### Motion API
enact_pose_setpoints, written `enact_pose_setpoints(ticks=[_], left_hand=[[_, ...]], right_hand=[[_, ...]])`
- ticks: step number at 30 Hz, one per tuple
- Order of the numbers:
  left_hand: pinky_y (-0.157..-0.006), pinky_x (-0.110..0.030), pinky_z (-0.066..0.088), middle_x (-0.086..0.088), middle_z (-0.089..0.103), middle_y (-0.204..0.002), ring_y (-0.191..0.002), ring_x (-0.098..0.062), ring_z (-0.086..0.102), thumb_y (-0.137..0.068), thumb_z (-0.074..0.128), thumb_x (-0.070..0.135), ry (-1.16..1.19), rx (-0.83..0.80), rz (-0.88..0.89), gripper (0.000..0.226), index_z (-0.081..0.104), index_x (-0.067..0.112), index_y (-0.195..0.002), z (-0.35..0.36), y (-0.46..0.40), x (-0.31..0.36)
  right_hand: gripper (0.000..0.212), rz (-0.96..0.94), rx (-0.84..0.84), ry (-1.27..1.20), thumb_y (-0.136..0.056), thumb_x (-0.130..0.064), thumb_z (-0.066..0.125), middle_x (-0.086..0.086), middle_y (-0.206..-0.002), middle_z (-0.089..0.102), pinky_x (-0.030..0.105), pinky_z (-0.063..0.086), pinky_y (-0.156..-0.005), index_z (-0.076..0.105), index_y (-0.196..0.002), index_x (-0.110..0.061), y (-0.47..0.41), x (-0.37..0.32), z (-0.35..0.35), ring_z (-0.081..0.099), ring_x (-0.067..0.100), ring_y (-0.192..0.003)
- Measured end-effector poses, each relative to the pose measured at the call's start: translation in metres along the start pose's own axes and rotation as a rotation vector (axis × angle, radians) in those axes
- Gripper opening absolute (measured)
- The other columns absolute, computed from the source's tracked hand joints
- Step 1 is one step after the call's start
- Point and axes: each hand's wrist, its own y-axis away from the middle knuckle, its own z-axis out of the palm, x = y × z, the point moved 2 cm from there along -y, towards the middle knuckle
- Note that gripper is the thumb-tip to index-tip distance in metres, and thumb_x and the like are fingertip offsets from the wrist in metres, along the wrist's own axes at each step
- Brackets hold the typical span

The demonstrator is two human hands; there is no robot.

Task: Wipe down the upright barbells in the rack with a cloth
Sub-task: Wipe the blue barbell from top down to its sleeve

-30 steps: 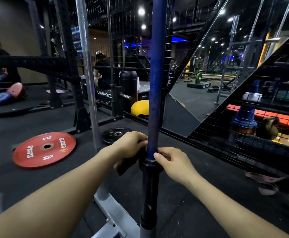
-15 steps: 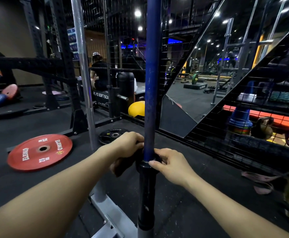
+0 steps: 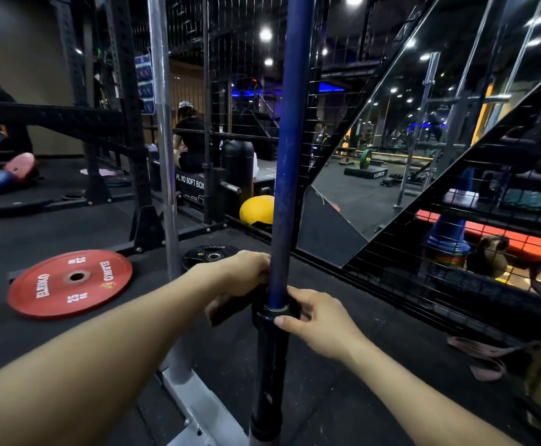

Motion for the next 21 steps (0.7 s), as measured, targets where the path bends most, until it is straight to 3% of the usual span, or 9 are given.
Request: enact_pose_setpoints(ticks=[4, 6, 11, 16, 19, 21], left_hand=[[-0.092, -0.029, 0.042, 0.002, 0.061, -0.118, -0.103, -0.020, 0.059, -0.095, 0.052, 0.019, -0.063, -0.022, 0.063, 0.021, 0.068, 0.017, -0.108, -0.001, 0.007, 0.000], [-0.095, -0.032, 0.043, 0.005, 0.060, -0.121, -0.104, -0.021, 0.060, -0.095, 0.052, 0.021, -0.071, -0.048, 0.078, 0.022, 0.069, 0.020, -0.109, 0.000, 0.009, -0.004], [-0.094, -0.037, 0.043, 0.005, 0.059, -0.118, -0.100, -0.025, 0.059, -0.094, 0.052, 0.020, -0.116, -0.055, 0.108, 0.022, 0.071, 0.022, -0.104, -0.003, 0.018, -0.010], [-0.094, -0.027, 0.040, 0.005, 0.058, -0.118, -0.101, -0.015, 0.057, -0.096, 0.051, 0.017, -0.106, -0.075, 0.085, 0.022, 0.069, 0.015, -0.109, -0.011, 0.043, -0.013], [-0.094, -0.027, 0.040, 0.007, 0.058, -0.117, -0.093, -0.013, 0.053, -0.096, 0.051, 0.018, -0.093, -0.057, 0.090, 0.021, 0.069, 0.016, -0.106, -0.011, 0.061, -0.011], [-0.091, -0.023, 0.036, 0.007, 0.057, -0.119, -0.091, -0.014, 0.049, -0.097, 0.049, 0.018, -0.124, -0.045, 0.083, 0.022, 0.069, 0.017, -0.105, -0.011, 0.066, -0.006]], right_hand=[[0.053, -0.005, -0.003, -0.011, -0.082, -0.023, 0.070, -0.017, -0.116, 0.063, 0.022, 0.044, -0.100, 0.055, -0.129, -0.043, 0.003, 0.000, 0.002, 0.058, 0.003, -0.110], [0.053, -0.001, -0.008, -0.006, -0.083, -0.022, 0.069, -0.019, -0.113, 0.064, 0.016, 0.044, -0.095, 0.054, -0.129, -0.044, 0.005, -0.002, 0.002, 0.059, 0.003, -0.107], [0.053, 0.005, -0.010, 0.015, -0.084, -0.023, 0.068, -0.017, -0.117, 0.063, 0.010, 0.042, -0.087, 0.052, -0.131, -0.043, 0.008, -0.004, 0.000, 0.056, -0.002, -0.097], [0.049, 0.017, -0.027, 0.050, -0.084, -0.023, 0.066, -0.022, -0.111, 0.064, 0.005, 0.038, -0.076, 0.055, -0.127, -0.044, 0.009, -0.007, 0.000, 0.056, -0.005, -0.091], [0.042, 0.035, -0.023, 0.062, -0.084, -0.021, 0.066, -0.026, -0.089, 0.063, 0.002, 0.037, -0.067, 0.057, -0.117, -0.046, 0.008, -0.009, 0.000, 0.054, -0.014, -0.073], [0.045, 0.049, -0.025, 0.043, -0.083, -0.021, 0.067, -0.025, -0.100, 0.064, 0.003, 0.037, -0.071, 0.058, -0.123, -0.041, 0.008, -0.011, 0.002, 0.054, -0.013, -0.080]])
